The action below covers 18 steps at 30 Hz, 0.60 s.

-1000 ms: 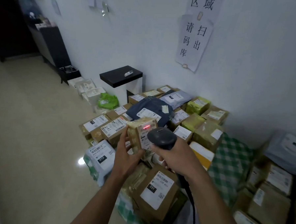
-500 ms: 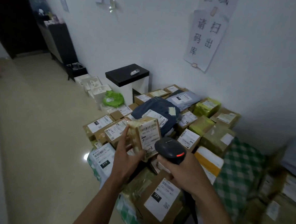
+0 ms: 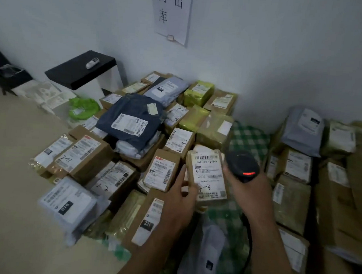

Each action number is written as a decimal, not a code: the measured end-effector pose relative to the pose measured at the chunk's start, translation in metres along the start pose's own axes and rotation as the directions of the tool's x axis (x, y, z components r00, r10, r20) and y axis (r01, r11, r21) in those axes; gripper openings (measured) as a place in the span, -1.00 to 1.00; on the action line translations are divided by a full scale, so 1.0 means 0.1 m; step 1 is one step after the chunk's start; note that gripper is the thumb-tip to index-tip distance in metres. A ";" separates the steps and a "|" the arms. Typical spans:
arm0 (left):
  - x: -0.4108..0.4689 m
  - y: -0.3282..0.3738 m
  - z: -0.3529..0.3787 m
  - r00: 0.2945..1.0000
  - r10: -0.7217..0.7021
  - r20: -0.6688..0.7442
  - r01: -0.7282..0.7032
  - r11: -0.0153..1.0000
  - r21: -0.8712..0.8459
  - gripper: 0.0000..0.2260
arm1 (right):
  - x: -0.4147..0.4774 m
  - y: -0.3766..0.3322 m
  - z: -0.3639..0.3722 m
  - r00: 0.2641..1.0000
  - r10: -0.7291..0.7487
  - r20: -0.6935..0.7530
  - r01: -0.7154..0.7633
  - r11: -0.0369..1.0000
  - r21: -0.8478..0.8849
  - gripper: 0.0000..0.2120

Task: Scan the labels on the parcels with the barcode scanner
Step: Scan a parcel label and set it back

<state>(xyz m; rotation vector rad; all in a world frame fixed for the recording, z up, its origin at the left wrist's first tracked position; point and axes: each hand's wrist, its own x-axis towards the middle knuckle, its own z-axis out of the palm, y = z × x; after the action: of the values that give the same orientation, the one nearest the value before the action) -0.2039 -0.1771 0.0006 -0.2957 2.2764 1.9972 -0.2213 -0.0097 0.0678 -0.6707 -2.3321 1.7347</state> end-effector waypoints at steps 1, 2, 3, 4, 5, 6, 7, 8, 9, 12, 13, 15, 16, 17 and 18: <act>0.01 -0.02 0.10 1.000 -0.027 0.008 0.027 1.000 0.007 -0.53 | 0.02 0.13 -0.07 1.000 0.019 -0.006 -0.019 1.000 0.000 -0.71; 0.02 -0.06 0.20 0.998 -0.059 0.020 0.058 0.998 0.027 -0.52 | 0.09 0.27 -0.12 0.999 0.047 -0.013 -0.047 0.999 -0.007 -0.68; 0.02 -0.09 0.30 0.996 -0.085 0.023 0.085 0.996 0.031 -0.50 | 0.17 0.36 -0.14 0.997 0.080 -0.021 -0.080 0.997 -0.013 -0.65; 0.02 -0.14 0.39 0.992 -0.124 0.023 0.122 0.990 0.065 -0.50 | 0.25 0.43 -0.17 0.995 0.100 -0.025 -0.100 0.995 -0.027 -0.61; 0.01 -0.20 0.49 0.988 -0.148 0.035 0.144 0.985 0.094 -0.54 | 0.31 0.48 -0.20 0.993 0.118 -0.020 -0.119 0.992 -0.033 -0.61; 0.00 -0.21 0.59 0.983 -0.179 0.043 0.172 0.976 0.135 -0.60 | 0.38 0.53 -0.24 0.992 0.123 -0.007 -0.123 0.992 -0.032 -0.66; 0.00 -0.24 0.70 0.981 -0.187 0.058 0.176 0.973 0.152 -0.63 | 0.41 0.58 -0.31 0.992 0.124 0.006 -0.124 0.991 -0.044 -0.72; 0.00 -0.26 0.80 0.981 -0.186 0.062 0.171 0.966 0.196 -0.60 | 0.39 0.67 -0.40 0.990 0.139 0.016 -0.137 0.988 -0.066 -0.74; 0.00 -0.30 0.90 0.984 -0.169 0.064 0.148 0.956 0.252 -0.53 | 0.31 0.79 -0.49 0.986 0.164 0.015 -0.163 0.983 -0.084 -0.72; 0.01 -0.33 1.12 0.989 -0.094 0.114 0.029 0.882 0.470 -0.54 | -0.04 1.30 -0.81 0.958 0.283 0.042 -0.279 0.957 -0.082 -0.60; 0.03 -0.38 1.18 0.991 -0.052 0.123 -0.020 0.853 0.521 -0.58 | -0.12 1.41 -0.87 0.945 0.325 0.039 -0.322 0.944 -0.067 -0.61; 0.06 -0.54 1.29 0.992 -0.016 0.127 -0.068 0.778 0.624 -0.56 | -0.14 1.56 -0.92 0.944 0.328 0.029 -0.326 0.944 -0.051 -0.65; 0.06 -0.63 1.35 0.990 -0.027 0.137 -0.076 0.719 0.691 -0.50 | -0.08 1.57 -0.91 0.949 0.313 0.039 -0.311 0.949 -0.054 -0.67; 0.06 -0.71 1.38 0.986 -0.043 0.159 -0.090 0.664 0.742 -0.42 | 0.00 1.53 -0.87 0.952 0.300 0.058 -0.297 0.953 -0.052 -0.69; 0.06 -0.79 1.42 0.979 -0.079 0.187 -0.099 0.621 0.778 -0.32 | 0.10 1.49 -0.82 0.951 0.299 0.083 -0.296 0.954 -0.050 -0.73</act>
<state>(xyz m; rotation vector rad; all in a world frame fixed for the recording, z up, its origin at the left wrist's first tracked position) -0.2011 -0.0469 -0.0963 0.0163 2.7141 0.7751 -0.1602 0.1000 -0.0477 -1.0185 -2.4313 1.8808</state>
